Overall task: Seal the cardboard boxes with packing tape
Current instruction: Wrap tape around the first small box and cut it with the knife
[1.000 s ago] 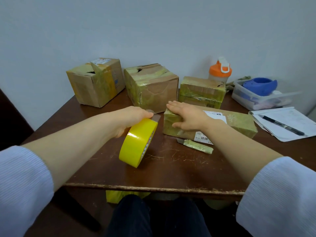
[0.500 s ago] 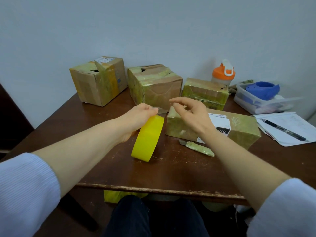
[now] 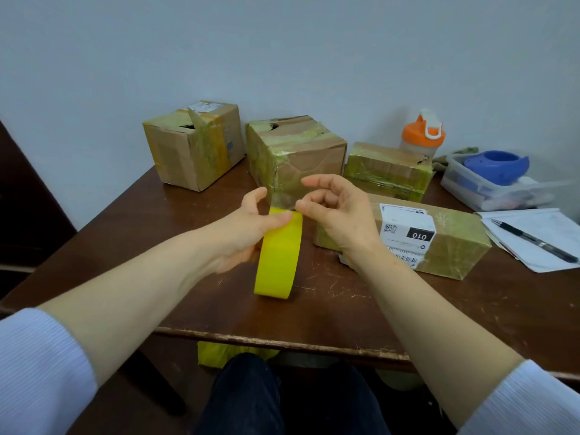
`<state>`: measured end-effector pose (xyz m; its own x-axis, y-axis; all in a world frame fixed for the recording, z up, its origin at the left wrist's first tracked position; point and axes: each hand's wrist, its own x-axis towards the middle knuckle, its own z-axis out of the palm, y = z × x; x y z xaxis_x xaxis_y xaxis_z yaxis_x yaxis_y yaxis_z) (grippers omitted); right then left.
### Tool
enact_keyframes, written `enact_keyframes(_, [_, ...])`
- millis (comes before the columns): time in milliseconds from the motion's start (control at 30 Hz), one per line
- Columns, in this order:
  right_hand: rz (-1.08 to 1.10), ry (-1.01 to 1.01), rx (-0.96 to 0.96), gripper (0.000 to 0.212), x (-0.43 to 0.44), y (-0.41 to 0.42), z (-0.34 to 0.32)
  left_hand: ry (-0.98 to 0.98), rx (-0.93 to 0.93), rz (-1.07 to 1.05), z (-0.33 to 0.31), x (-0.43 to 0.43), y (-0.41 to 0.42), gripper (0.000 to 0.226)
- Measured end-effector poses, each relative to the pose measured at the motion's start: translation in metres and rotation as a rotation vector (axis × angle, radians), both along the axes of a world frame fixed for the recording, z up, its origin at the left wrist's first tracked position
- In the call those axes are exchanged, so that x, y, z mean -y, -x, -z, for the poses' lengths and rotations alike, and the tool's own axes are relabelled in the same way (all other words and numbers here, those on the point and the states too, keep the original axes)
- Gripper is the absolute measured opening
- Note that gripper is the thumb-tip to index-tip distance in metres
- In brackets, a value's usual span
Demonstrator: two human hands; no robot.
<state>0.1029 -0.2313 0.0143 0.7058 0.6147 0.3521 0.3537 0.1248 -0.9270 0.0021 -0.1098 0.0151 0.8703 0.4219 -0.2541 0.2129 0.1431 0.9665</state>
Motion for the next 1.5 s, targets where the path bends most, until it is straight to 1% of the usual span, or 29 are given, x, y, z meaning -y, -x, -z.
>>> enact_keyframes(33, [-0.004, 0.004, -0.001, 0.028, 0.000, 0.001, 0.000, 0.004, 0.006, -0.006, -0.001, -0.002, 0.001, 0.060])
enact_keyframes(67, [-0.005, 0.007, -0.001, 0.027, 0.000, 0.002, -0.001, 0.007, 0.013, -0.013, -0.002, -0.003, 0.002, 0.053])
enact_keyframes(167, [-0.006, -0.001, 0.002, 0.023, -0.002, 0.005, -0.003, 0.064, 0.022, -0.010, -0.008, -0.005, 0.007, 0.021])
enact_keyframes(200, [-0.003, -0.002, 0.010, 0.022, -0.002, 0.006, -0.004, 0.084, 0.025, -0.003, -0.009, -0.005, 0.008, 0.013])
enact_keyframes(233, [-0.003, 0.000, 0.020, 0.022, -0.003, 0.007, -0.004, 0.091, 0.025, -0.001, -0.009, -0.005, 0.008, 0.010])
enact_keyframes(333, [-0.012, 0.018, 0.021, 0.023, -0.002, 0.008, -0.005, 0.091, 0.020, -0.018, -0.010, -0.003, 0.009, 0.012])
enact_keyframes(400, [-0.008, 0.033, 0.009, 0.020, -0.002, 0.009, -0.005, 0.103, 0.013, -0.018, -0.012, -0.004, 0.010, 0.011])
enact_keyframes(500, [0.015, 0.065, 0.043, 0.015, -0.002, 0.009, -0.006, 0.120, 0.005, -0.014, -0.013, -0.005, 0.011, 0.018])
enact_keyframes(633, [0.053, 0.155, 0.140, 0.019, -0.002, 0.010, -0.010, 0.146, 0.009, -0.006, -0.013, -0.004, 0.013, 0.021])
enact_keyframes(767, [0.070, 0.249, 0.296, 0.008, -0.004, 0.012, -0.010, 0.144, 0.003, 0.004, -0.013, -0.004, 0.014, 0.015])
enact_keyframes(833, [0.068, 0.293, 0.355, 0.006, -0.006, 0.012, -0.009, 0.148, -0.002, 0.001, -0.013, -0.004, 0.016, 0.014])
enact_keyframes(900, [0.053, 0.343, 0.384, 0.006, -0.007, 0.013, -0.007, 0.164, -0.001, -0.012, -0.013, -0.006, 0.019, 0.024])
enact_keyframes(933, [0.046, 0.361, 0.393, 0.006, -0.007, 0.013, -0.006, 0.134, -0.008, -0.007, -0.014, -0.008, 0.020, 0.032])
enact_keyframes(1000, [0.038, 0.375, 0.404, 0.004, -0.008, 0.013, -0.006, -0.034, -0.055, 0.018, -0.017, -0.011, 0.023, 0.039])
enact_keyframes(1067, [0.029, 0.377, 0.414, 0.003, -0.009, 0.014, -0.007, -0.262, -0.091, 0.009, -0.019, -0.011, 0.022, 0.030])
enact_keyframes(1133, [0.021, 0.380, 0.413, 0.004, -0.010, 0.016, -0.009, -0.504, -0.059, -0.025, -0.019, -0.012, 0.019, 0.018])
enact_keyframes(1167, [0.018, 0.382, 0.413, 0.006, -0.011, 0.017, -0.010, -0.590, -0.024, -0.036, -0.019, -0.011, 0.018, 0.012])
enact_keyframes(1233, [0.014, 0.389, 0.413, 0.006, -0.012, 0.018, -0.010, -0.681, 0.042, -0.046, -0.019, -0.010, 0.016, 0.004])
enact_keyframes(1267, [0.019, 0.394, 0.412, 0.006, -0.012, 0.017, -0.009, -0.707, 0.057, -0.055, -0.018, -0.010, 0.015, 0.006])
enact_keyframes(1333, [0.050, 0.413, 0.415, 0.008, -0.013, 0.016, -0.007, -0.661, 0.048, -0.087, -0.018, -0.012, 0.014, 0.008])
enact_keyframes(1400, [0.084, 0.403, 0.372, 0.007, -0.013, 0.015, -0.006, -0.520, 0.036, -0.118, -0.018, -0.012, 0.013, 0.007])
enact_keyframes(1433, [0.085, 0.372, 0.312, 0.006, -0.014, 0.015, -0.007, -0.456, 0.040, -0.141, -0.018, -0.011, 0.013, 0.007])
enact_keyframes(1500, [0.079, 0.304, 0.160, 0.012, -0.015, 0.013, -0.007, -0.375, 0.047, -0.207, -0.016, -0.009, 0.012, 0.009])
